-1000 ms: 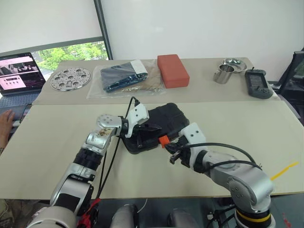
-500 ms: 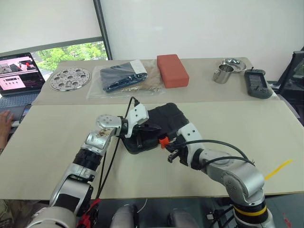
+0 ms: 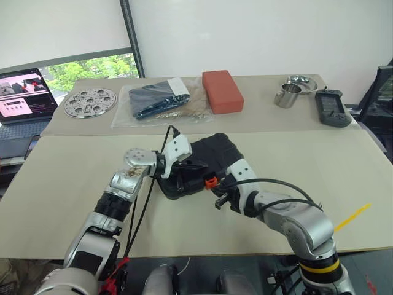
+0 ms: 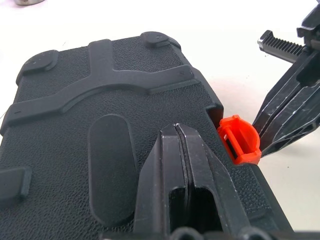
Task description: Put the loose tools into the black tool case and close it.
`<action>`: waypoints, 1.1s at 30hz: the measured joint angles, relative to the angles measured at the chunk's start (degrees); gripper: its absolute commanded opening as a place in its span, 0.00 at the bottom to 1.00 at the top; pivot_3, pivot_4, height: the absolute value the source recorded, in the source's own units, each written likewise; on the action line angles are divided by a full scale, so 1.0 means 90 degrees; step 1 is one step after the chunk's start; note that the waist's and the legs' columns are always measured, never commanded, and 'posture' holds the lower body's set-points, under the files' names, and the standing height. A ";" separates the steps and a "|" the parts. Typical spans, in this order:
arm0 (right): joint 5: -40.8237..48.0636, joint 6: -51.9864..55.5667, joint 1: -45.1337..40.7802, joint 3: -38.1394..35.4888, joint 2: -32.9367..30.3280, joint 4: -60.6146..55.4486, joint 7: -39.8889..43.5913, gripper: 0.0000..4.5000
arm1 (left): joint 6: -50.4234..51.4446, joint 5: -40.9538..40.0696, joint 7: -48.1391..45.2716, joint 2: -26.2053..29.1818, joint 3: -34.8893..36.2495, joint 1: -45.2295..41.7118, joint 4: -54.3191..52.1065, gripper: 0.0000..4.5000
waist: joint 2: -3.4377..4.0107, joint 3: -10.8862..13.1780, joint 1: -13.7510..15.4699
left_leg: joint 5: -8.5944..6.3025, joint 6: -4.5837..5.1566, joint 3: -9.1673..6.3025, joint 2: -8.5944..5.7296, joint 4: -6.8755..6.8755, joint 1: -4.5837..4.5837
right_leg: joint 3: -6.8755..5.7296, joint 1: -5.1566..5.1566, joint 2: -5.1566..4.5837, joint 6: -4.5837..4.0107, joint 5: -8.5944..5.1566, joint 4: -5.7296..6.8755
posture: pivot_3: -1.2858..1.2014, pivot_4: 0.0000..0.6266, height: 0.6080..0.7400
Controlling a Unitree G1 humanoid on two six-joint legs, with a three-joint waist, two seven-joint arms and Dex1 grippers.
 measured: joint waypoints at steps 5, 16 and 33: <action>-0.0067 -0.0017 -0.0259 0.0053 -0.0028 0.0467 0.0109 0.01 | 0.0000 -0.0002 0.0051 -0.0009 0.0016 0.0078 -0.0072 0.00 | 0.0000 0.0000 -0.0012 | 0.0000 0.0000 0.0001 0.0002 -0.0001 0.0001 | 0.0001 0.0000 0.0002 0.0000 0.0000 0.0001 | 0.52 0.24 1.00; -0.0070 0.0075 -0.0747 0.0170 0.0043 0.0878 0.0255 0.01 | 0.0045 -0.0002 0.0148 -0.0007 0.0046 0.0224 -0.0276 0.00 | 0.0000 0.0000 -0.0055 | 0.0002 -0.0003 0.0003 0.0011 -0.0002 0.0001 | 0.0004 -0.0004 0.0011 -0.0001 0.0001 0.0003 | 0.52 0.24 1.00; 0.0164 0.0299 -0.1363 -0.0027 0.0362 0.0436 0.0262 0.01 | 0.0057 -0.0005 0.0198 -0.0082 0.0023 0.0325 -0.0431 0.00 | 0.0002 -0.0002 -0.0071 | 0.0005 -0.0010 0.0000 0.0027 -0.0003 0.0000 | 0.0008 -0.0004 0.0032 -0.0012 0.0007 -0.0001 | 0.52 0.24 1.00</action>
